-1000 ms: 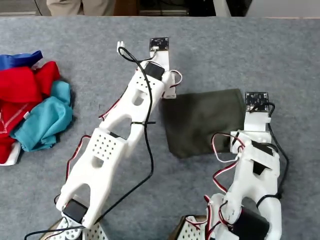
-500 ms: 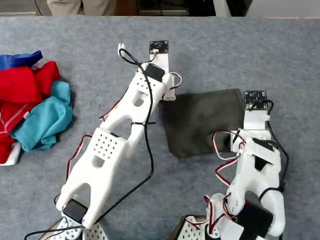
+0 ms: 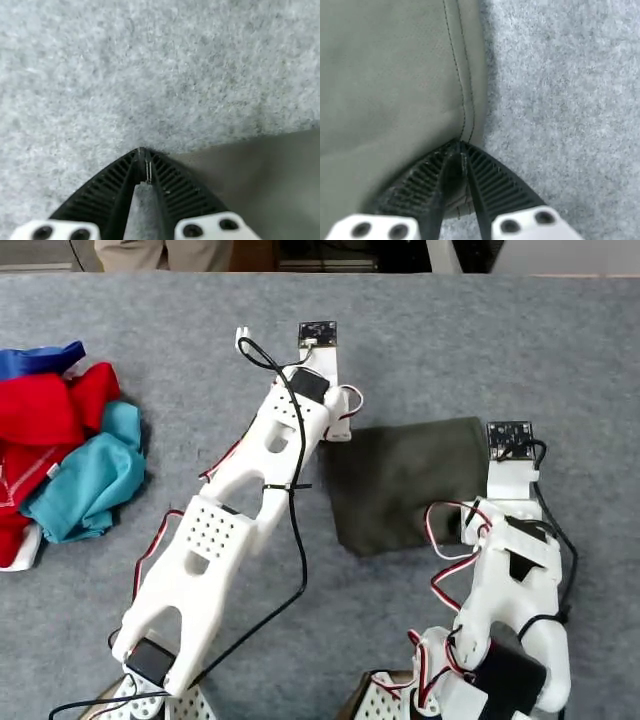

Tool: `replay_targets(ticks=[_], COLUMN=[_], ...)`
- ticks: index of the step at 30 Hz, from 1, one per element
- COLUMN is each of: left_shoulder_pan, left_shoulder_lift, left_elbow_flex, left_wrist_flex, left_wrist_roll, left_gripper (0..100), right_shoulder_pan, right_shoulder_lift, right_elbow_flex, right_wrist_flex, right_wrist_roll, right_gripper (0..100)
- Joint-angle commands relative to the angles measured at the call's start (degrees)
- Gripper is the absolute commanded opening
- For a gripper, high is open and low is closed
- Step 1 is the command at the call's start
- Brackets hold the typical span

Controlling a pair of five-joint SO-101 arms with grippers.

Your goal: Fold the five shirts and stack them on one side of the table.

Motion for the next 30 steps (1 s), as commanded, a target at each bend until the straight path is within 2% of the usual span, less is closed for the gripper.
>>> replay_targets(ticks=[1, 30], left_shoulder_pan=[-0.7, -1.2], left_shoulder_lift=[-0.7, -0.7], left_elbow_flex=[-3.5, -3.9], left_wrist_flex=[0.2, 0.0], left_wrist_roll=[0.5, 0.6], left_gripper=[2, 2], right_shoulder_pan=[-1.0, -1.4], right_shoulder_lift=[0.2, 0.1], right_elbow_flex=[-2.8, 0.0], right_wrist_flex=[-0.7, -1.1], right_wrist_roll=[0.4, 0.5], right_gripper=[0.5, 0.8])
